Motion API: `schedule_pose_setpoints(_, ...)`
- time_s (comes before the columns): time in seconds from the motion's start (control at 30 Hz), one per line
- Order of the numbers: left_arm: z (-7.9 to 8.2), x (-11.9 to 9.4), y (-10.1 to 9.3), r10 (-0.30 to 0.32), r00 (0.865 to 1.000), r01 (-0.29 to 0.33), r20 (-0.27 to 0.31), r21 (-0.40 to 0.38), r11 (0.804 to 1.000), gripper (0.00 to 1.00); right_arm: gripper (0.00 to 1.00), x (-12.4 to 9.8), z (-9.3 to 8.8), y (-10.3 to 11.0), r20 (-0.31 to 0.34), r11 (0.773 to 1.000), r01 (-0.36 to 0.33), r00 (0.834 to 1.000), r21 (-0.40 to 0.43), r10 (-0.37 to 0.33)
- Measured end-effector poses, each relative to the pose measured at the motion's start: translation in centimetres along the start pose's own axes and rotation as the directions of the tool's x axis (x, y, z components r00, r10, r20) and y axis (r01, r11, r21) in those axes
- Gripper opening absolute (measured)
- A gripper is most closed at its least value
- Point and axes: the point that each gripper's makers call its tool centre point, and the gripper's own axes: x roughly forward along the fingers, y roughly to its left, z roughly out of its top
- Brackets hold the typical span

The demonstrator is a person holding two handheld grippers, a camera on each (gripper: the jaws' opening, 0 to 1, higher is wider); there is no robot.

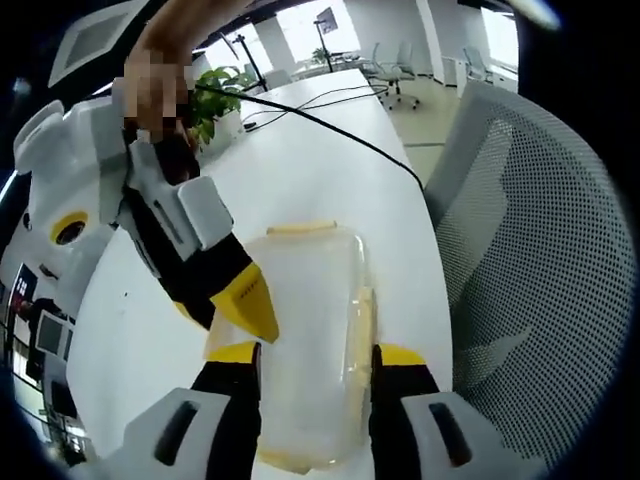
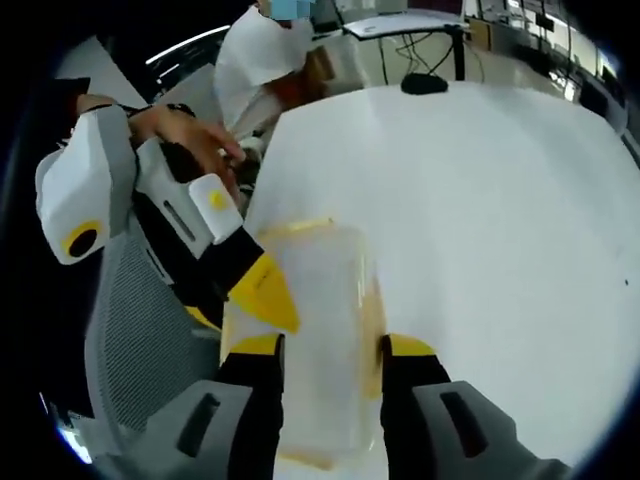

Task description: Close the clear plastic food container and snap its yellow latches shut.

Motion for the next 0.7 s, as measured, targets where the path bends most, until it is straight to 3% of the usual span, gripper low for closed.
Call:
schedule_pose_setpoints(0.07,0.10,0.02,-0.01,0.001,1.000,-0.001,-0.004,0.002,1.000,0.35,0.30,0.03,0.09,0.07,0.006,0.999,-0.023,1.000,0.033,0.023)
schedule_pose_setpoints(0.1,0.17,0.05,0.18,0.002,1.000,-0.002,0.003,-0.004,1.000,0.35,0.30,-0.09,0.13,-0.61,0.005,0.999,0.012,1.000,0.052,-0.012)
schedule_pose_setpoints(0.7,0.24,-0.27,-0.14,0.005,1.000,-0.006,0.016,0.025,1.000,0.37,0.34,-0.23,-0.23,-0.04,0.050,0.999,0.035,0.998,0.028,-0.037)
